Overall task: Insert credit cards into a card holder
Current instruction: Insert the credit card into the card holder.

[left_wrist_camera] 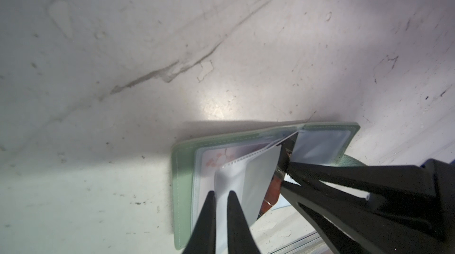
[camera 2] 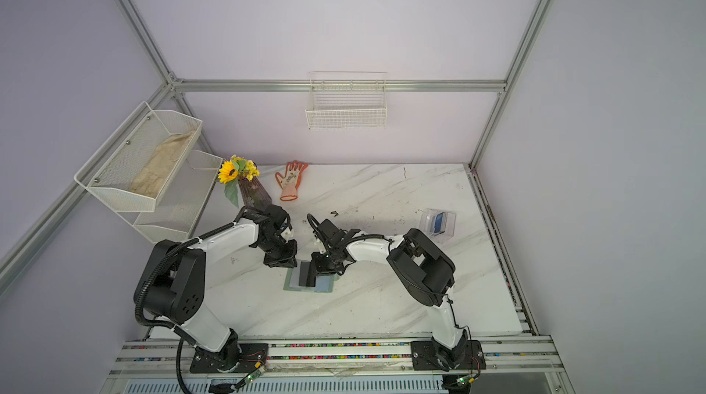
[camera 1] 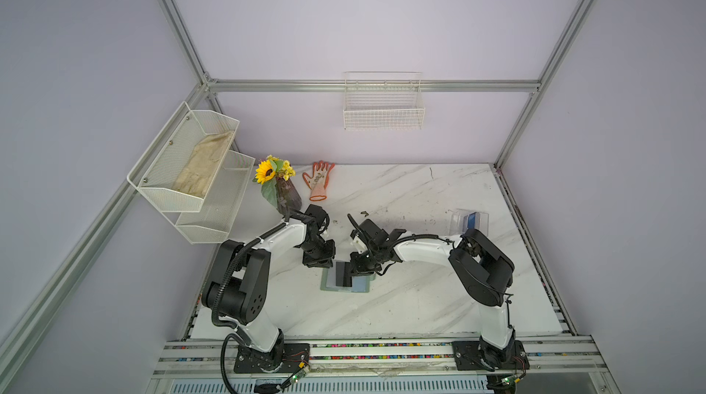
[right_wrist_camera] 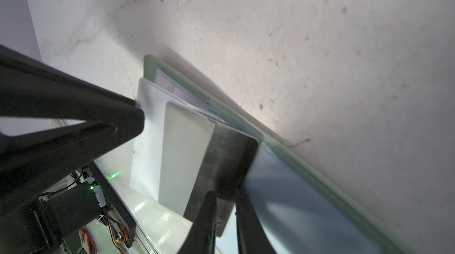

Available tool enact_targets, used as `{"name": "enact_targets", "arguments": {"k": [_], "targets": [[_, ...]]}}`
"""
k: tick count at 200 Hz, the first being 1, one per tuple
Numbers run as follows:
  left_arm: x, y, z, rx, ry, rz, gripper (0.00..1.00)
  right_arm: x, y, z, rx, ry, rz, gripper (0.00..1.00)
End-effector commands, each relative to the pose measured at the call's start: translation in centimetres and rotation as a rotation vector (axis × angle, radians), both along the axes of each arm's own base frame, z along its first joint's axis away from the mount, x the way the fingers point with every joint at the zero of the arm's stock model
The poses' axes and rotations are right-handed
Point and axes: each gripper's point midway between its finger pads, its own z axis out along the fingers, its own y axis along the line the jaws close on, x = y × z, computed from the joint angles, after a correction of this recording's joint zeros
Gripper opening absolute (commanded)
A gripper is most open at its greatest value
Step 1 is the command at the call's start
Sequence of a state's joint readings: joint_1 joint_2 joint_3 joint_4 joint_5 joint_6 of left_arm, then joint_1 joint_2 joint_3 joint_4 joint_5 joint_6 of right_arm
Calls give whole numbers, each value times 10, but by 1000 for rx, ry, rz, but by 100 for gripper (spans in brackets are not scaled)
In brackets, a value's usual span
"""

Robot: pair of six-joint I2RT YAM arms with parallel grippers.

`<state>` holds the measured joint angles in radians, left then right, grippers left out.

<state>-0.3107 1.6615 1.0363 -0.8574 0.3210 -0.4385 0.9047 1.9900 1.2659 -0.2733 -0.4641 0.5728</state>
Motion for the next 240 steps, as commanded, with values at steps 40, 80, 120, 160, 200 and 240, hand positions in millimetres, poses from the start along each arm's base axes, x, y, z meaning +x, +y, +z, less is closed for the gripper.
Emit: {"name": "enact_targets", "arguments": {"k": [40, 80, 120, 160, 200, 240], "targets": [[-3, -4, 2, -26, 4, 9, 12, -9, 4, -4, -4, 20, 1, 20], [-4, -4, 1, -25, 8, 9, 12, -10, 6, -2, 11, 17, -1, 20], [-5, -4, 0, -24, 10, 6, 12, -8, 10, -1, 16, 13, 8, 20], [-5, -4, -1, -25, 14, 6, 12, -7, 14, 2, 30, 10, 18, 20], [-5, -5, -1, -27, 14, 5, 12, -8, 23, 9, 76, -1, 36, 20], [-4, -5, -1, -26, 13, 3, 12, -9, 25, 14, 91, -5, 49, 20]]}}
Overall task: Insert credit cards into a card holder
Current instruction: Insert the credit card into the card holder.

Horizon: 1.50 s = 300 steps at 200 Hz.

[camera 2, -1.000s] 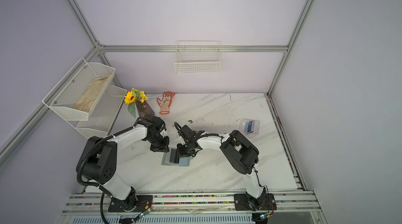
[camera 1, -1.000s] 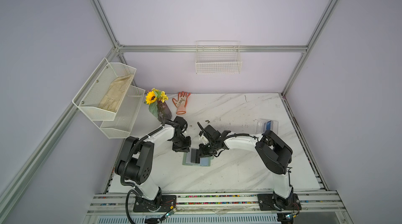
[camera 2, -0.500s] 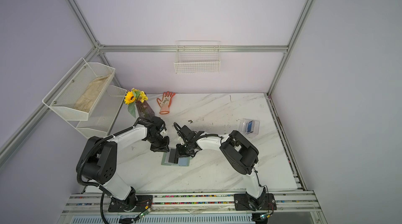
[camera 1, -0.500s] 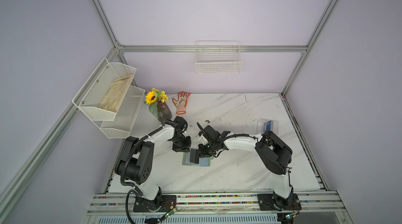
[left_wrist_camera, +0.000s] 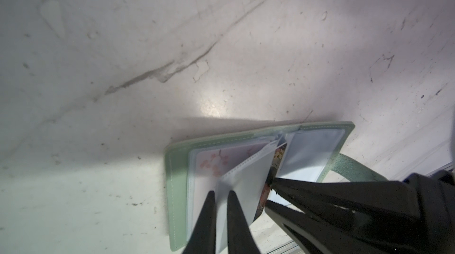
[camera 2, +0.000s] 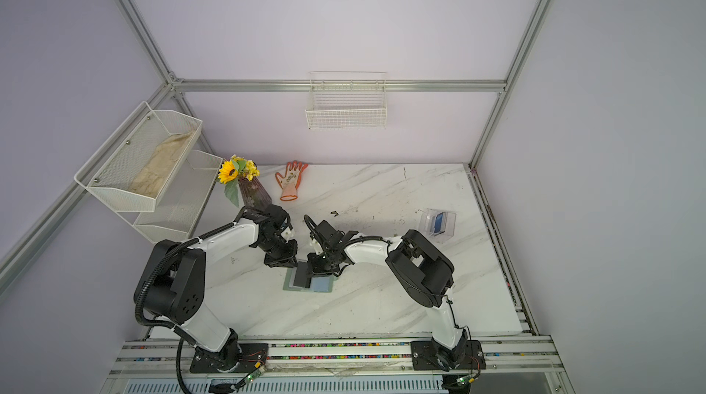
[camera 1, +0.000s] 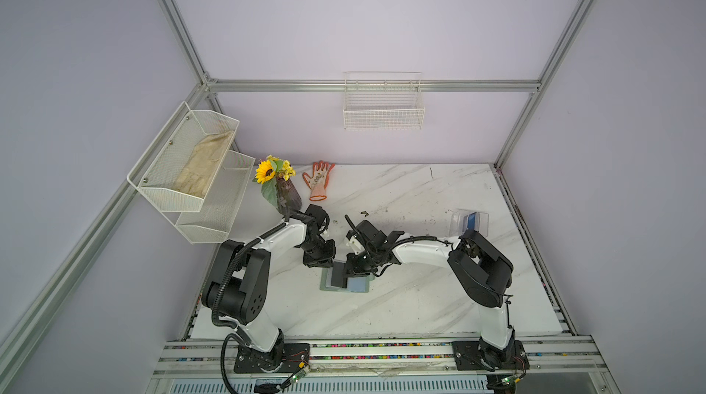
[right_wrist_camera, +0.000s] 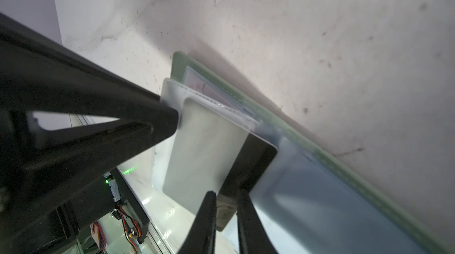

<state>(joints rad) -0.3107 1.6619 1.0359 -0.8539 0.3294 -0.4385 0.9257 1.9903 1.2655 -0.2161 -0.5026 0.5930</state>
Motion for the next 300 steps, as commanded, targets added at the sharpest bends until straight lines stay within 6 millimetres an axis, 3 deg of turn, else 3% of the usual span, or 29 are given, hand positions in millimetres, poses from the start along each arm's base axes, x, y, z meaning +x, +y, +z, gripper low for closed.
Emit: {"name": "enact_targets", "arguments": {"k": [1, 43, 70, 129, 143, 171, 210, 249, 300], "targets": [[-4, -3, -1, -18, 13, 3, 12, -2, 9, 6, 28, -10, 25, 20], [-3, -4, 2, -20, 5, 2, 12, -1, 3, 13, 17, -27, 14, 21], [7, -3, 21, -7, -43, -4, 12, 0, -6, 17, -16, -44, -16, 21], [18, 8, 59, 37, -146, 13, 13, 1, -20, 6, -70, -48, -66, 21], [16, 14, 53, 66, -137, 23, 13, 1, -21, 0, -83, -41, -68, 20], [8, 18, 23, 95, -62, 35, 13, 7, -30, -17, -169, -47, -93, 13], [1, 28, -9, 162, 12, 39, 13, 10, -28, -28, -201, -54, -63, 12], [-4, 28, -20, 163, 38, 38, 12, 10, -16, -26, -156, -39, -60, 11], [-3, 17, -19, 95, 34, 32, 12, 3, 3, -14, -51, -10, -37, 11]]}}
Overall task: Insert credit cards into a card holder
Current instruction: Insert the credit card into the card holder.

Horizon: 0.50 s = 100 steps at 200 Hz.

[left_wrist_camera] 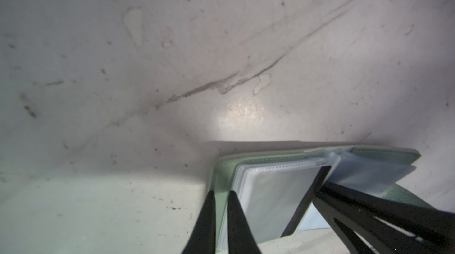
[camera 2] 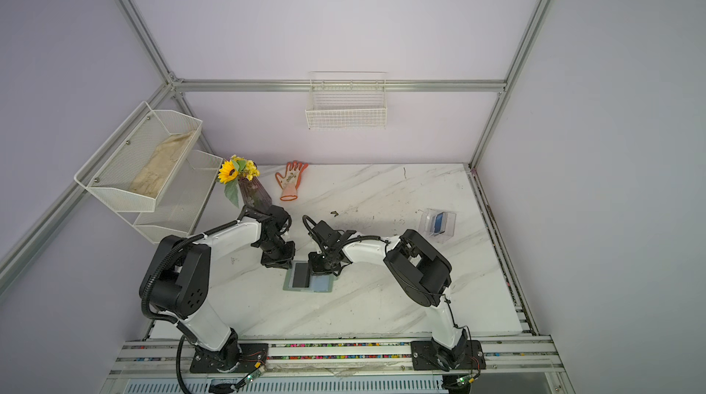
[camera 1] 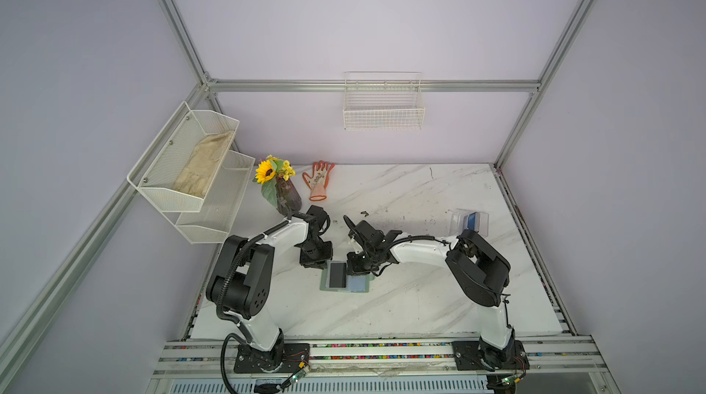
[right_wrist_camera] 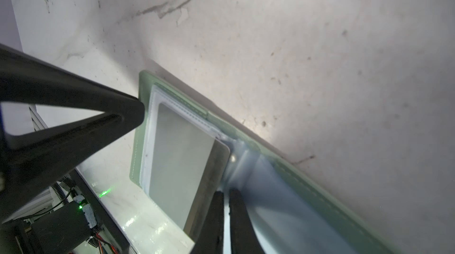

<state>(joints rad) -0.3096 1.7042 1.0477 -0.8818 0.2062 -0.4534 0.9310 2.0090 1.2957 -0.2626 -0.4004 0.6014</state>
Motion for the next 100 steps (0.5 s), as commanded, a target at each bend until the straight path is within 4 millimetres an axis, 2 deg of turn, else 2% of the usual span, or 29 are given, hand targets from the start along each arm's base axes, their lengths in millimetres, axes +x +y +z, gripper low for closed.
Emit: {"name": "enact_targets", "arguments": {"k": [1, 30, 68, 100], "targets": [[-4, -5, -4, -41, 11, 11, 12, -10, 10, -5, 32, 36, 17, 11], [-3, -12, 0, -85, 7, 8, 12, -17, 16, 1, 74, 51, 36, 11], [-2, -15, 5, -103, -7, 4, 12, -21, 10, 3, 75, 54, 33, 11], [0, -6, 14, -62, -28, 5, 12, -20, 5, 9, 61, 35, 34, 12]]}}
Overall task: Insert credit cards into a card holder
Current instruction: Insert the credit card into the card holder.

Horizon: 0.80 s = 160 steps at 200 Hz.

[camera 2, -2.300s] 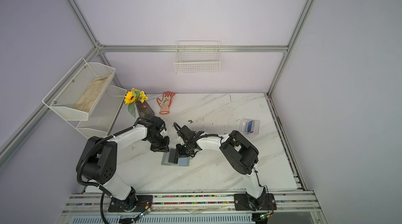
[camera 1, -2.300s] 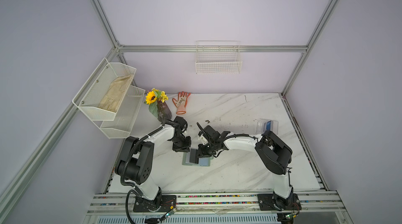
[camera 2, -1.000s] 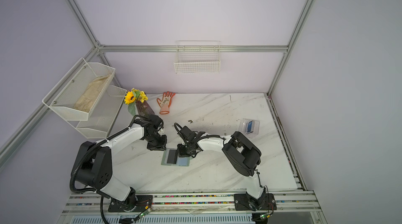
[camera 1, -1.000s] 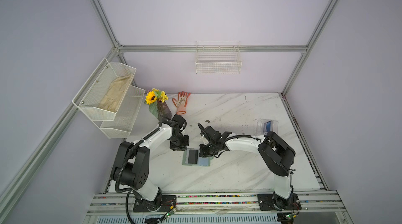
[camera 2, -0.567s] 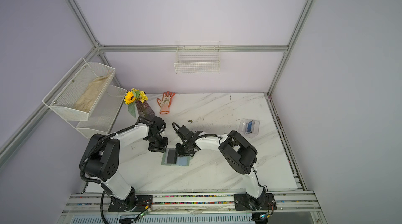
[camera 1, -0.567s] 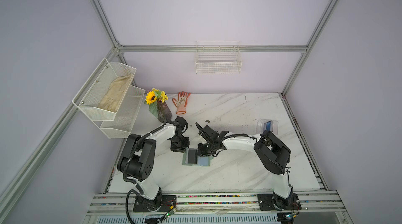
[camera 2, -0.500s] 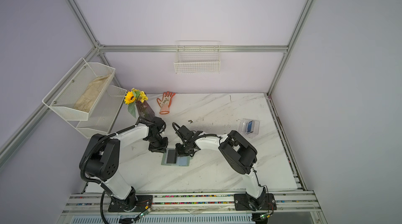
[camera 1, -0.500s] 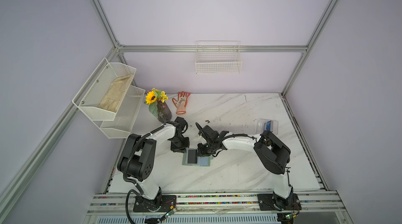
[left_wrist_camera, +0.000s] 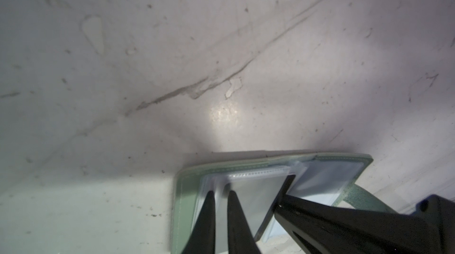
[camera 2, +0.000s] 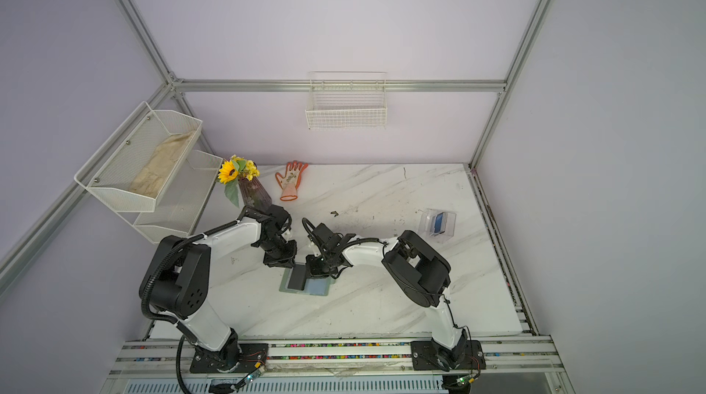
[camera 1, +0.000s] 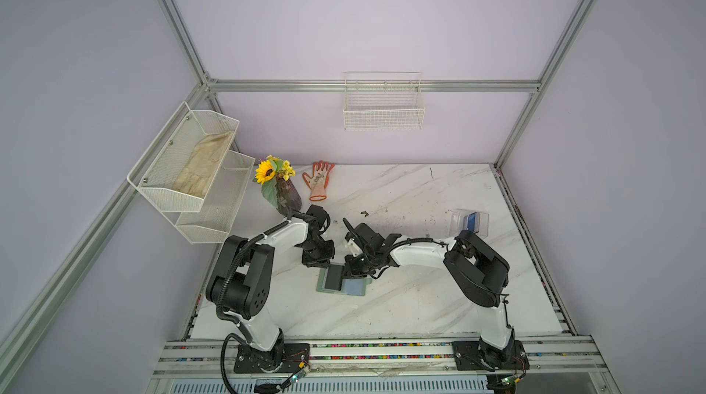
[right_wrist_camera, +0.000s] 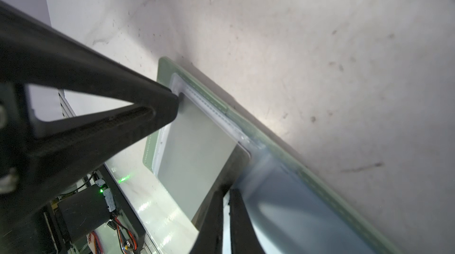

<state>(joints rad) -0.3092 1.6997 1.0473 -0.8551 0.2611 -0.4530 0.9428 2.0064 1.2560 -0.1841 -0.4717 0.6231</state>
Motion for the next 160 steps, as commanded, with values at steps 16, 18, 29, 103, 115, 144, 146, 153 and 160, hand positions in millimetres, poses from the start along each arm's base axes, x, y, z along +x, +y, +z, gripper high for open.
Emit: {"name": "enact_targets", "arguments": {"k": [16, 18, 29, 103, 115, 144, 146, 153, 160], "targets": [[-2, 8, 14, 2, -27, 17, 13, -6, -9, 8, -29, -14, 2, 12], [-2, 9, 14, 5, -27, 18, 13, -5, -10, 9, -31, -17, 0, 12], [-2, 13, 13, 18, -25, 28, 13, -5, -12, 10, -41, -24, -3, 12], [-8, 17, 6, 30, 9, 41, 12, -8, -34, -5, -134, -18, 8, 13], [-10, 19, 2, 44, 21, 47, 12, -7, -32, -9, -144, -20, 16, 13], [-12, 20, -3, 52, 39, 46, 12, -9, -19, -17, -115, 8, 27, 13], [-12, 21, -3, 52, 38, 46, 12, -9, -18, -17, -113, 8, 28, 13], [-12, 21, -4, 52, 40, 46, 12, -10, -16, -18, -111, 11, 30, 13], [-13, 20, -4, 52, 39, 46, 12, -10, -13, -19, -104, 14, 32, 13]]}}
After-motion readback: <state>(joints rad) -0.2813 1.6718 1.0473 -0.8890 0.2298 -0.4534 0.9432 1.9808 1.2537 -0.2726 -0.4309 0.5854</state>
